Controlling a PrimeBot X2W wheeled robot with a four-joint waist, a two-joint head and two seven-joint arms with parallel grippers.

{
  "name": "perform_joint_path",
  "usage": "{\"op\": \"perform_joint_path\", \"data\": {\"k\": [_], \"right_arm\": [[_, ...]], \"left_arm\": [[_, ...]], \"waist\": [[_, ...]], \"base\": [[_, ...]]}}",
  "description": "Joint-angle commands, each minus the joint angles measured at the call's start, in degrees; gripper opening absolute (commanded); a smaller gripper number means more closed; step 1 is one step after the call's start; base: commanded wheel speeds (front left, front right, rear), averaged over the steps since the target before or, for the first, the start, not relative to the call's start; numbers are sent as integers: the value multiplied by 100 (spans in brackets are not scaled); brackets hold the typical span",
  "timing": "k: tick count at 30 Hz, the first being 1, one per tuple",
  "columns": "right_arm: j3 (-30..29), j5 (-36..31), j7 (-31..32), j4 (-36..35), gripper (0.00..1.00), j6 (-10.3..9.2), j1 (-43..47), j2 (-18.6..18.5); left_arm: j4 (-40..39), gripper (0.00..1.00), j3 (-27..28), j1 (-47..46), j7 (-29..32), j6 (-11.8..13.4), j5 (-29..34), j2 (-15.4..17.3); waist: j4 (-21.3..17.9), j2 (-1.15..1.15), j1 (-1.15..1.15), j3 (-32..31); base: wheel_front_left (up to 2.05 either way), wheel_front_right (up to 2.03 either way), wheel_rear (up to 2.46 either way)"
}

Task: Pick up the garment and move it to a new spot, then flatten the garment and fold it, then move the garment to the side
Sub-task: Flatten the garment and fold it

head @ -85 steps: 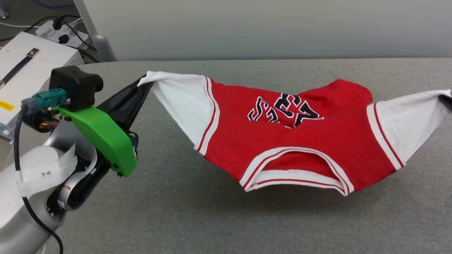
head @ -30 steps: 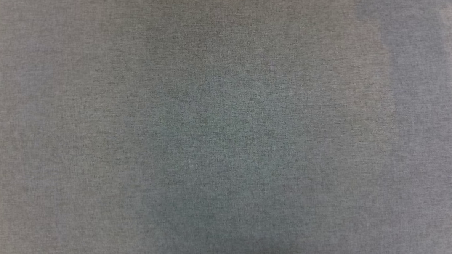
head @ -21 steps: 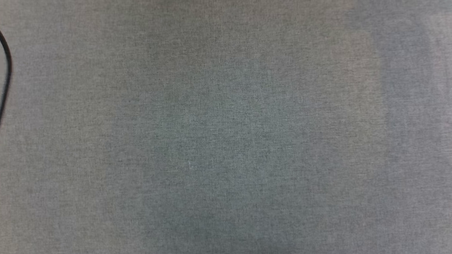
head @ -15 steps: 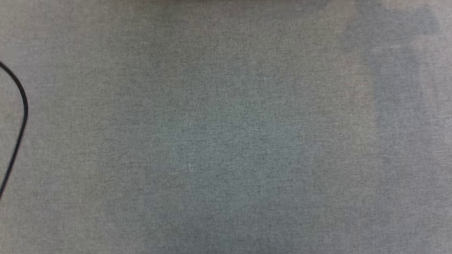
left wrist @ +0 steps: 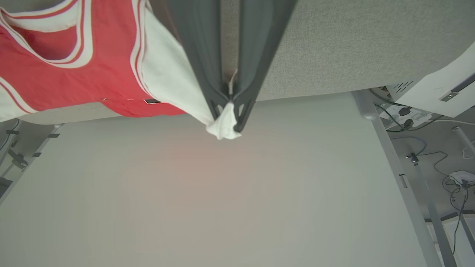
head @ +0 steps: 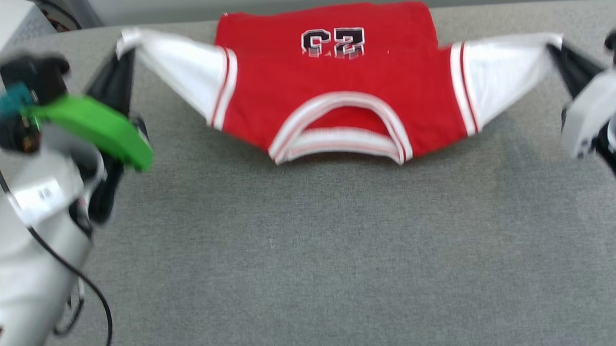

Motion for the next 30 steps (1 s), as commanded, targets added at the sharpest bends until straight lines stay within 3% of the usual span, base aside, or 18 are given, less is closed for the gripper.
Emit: {"op": "perform_joint_path", "data": {"k": [1,10,18,25,30], "right_arm": [[23,94,3,-134,0,-4,347,-92],[-329,468,210,-843,0,-4,2357,-453],[-1038,437,537,-1333,0,-4,3958,-604],[-1703,297,1285,-1973,0,-4,5305,-573],[-2094,87,1937,-2433,0,-4,6026,-519]], "left_arm": [[-152,0,18,429,-32,112,-49,96],[-1107,0,-14,2537,-30,619,-339,515],[-1635,0,-176,3631,168,1016,-582,880],[-1784,0,-359,4418,197,1292,-725,959],[-1845,0,-401,4674,155,1346,-781,887]], "waist": [[118,36,0,-478],[142,36,0,-1069],[192,36,0,-1315],[213,36,0,-1386],[267,36,0,-1342]], "base": [[0,0,0],[0,0,0],[0,0,0],[0,0,0],[0,0,0]]}}
